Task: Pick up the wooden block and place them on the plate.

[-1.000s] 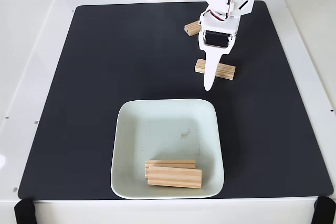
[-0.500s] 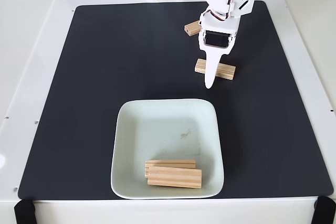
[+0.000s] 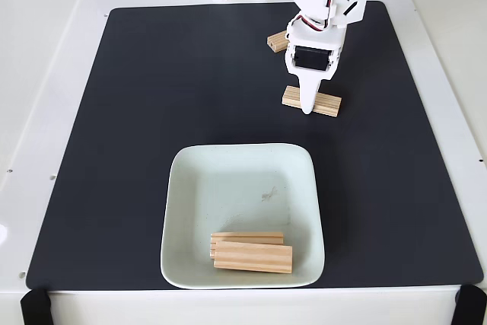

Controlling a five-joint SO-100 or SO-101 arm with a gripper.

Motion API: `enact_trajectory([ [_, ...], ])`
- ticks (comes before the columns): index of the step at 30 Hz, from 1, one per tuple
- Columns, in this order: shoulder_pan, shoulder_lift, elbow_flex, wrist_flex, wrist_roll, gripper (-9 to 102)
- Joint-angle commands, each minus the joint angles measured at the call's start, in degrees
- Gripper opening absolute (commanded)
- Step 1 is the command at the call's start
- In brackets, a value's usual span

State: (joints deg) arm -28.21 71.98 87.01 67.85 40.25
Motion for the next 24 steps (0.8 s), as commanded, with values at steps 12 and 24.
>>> enact_trajectory([
  [12,-0.97,20.13,-0.35,0.79,-5.8,0],
  [24,10.02,42.63,-1.85,3.78,-30.85,0],
])
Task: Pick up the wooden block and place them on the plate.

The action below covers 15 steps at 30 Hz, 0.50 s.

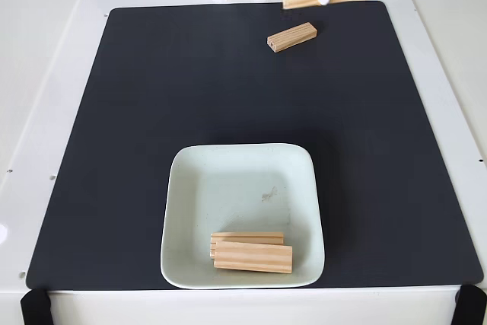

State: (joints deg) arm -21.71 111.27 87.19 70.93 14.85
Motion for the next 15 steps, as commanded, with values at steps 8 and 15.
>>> enact_trajectory([
  [8,15.12,-7.47,-13.97,0.7,-12.3,0],
  [15,18.63,-27.25,-33.66,0.7,-12.83,0],
])
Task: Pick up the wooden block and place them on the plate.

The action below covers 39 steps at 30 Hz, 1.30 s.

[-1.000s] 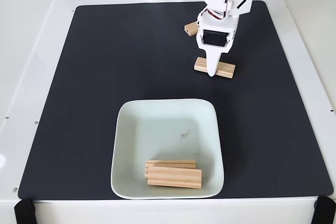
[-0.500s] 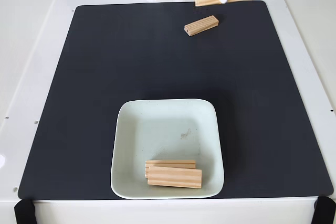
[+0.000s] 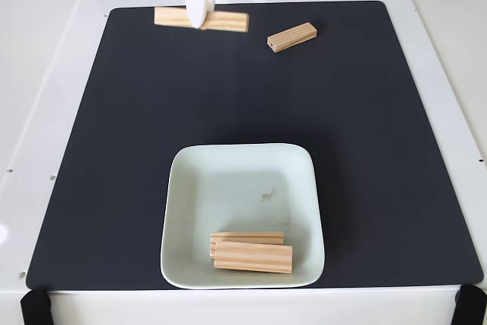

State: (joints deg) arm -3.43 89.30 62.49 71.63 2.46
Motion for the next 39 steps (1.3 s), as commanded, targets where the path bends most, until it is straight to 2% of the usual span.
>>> enact_trajectory([
  [1,0.26,-8.0,-11.78,0.0,-0.44,0],
  [8,-2.64,-23.73,-25.58,-0.7,-0.44,0],
  [20,-7.91,-40.17,-38.32,-1.49,-0.35,0],
  [26,-8.0,-43.95,-39.37,-9.32,0.44,0],
  [39,-8.17,-46.05,-38.94,-9.49,0.35,0],
])
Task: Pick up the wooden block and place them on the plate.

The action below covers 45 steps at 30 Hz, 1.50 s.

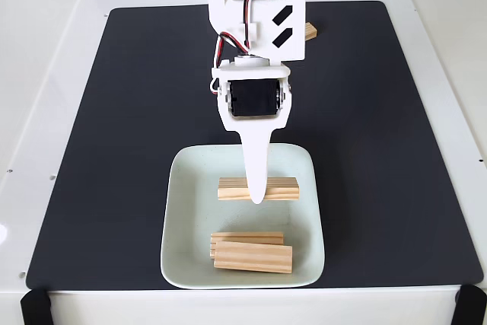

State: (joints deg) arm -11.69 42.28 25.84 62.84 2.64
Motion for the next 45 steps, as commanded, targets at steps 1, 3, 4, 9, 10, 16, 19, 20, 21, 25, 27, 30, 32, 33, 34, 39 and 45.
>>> enact_trajectory([
  [1,0.09,0.97,-2.29,-0.7,0.26,0],
  [3,0.18,0.97,-2.29,-0.7,0.26,0],
  [4,0.26,0.97,-2.2,-0.7,0.35,0],
  [9,1.14,0.0,-2.2,-0.7,0.35,0],
  [10,1.32,-0.09,-2.2,-0.7,0.35,0],
  [16,3.16,-0.26,-2.2,-0.62,-0.09,0],
  [19,3.52,-0.35,-2.2,-0.62,-0.18,0],
  [20,3.52,-0.44,-2.2,-0.62,-0.18,0],
  [21,3.52,-0.44,-2.2,-0.62,-0.18,0],
  [25,3.52,-0.44,-2.2,-0.62,0.26,0],
  [27,3.52,-0.44,-2.2,-0.62,0.26,0],
  [30,3.43,-0.44,-2.2,-0.53,0.18,0],
  [32,3.34,-0.44,-2.2,-0.53,-0.09,1],
  [33,3.34,-0.44,-2.2,-0.44,-0.09,2],
  [34,3.25,-0.44,-2.2,-0.44,-0.09,5],
  [39,2.72,-0.44,-2.2,-0.53,-0.18,15],
  [45,2.55,-0.44,-2.2,-0.53,-0.44,20],
])
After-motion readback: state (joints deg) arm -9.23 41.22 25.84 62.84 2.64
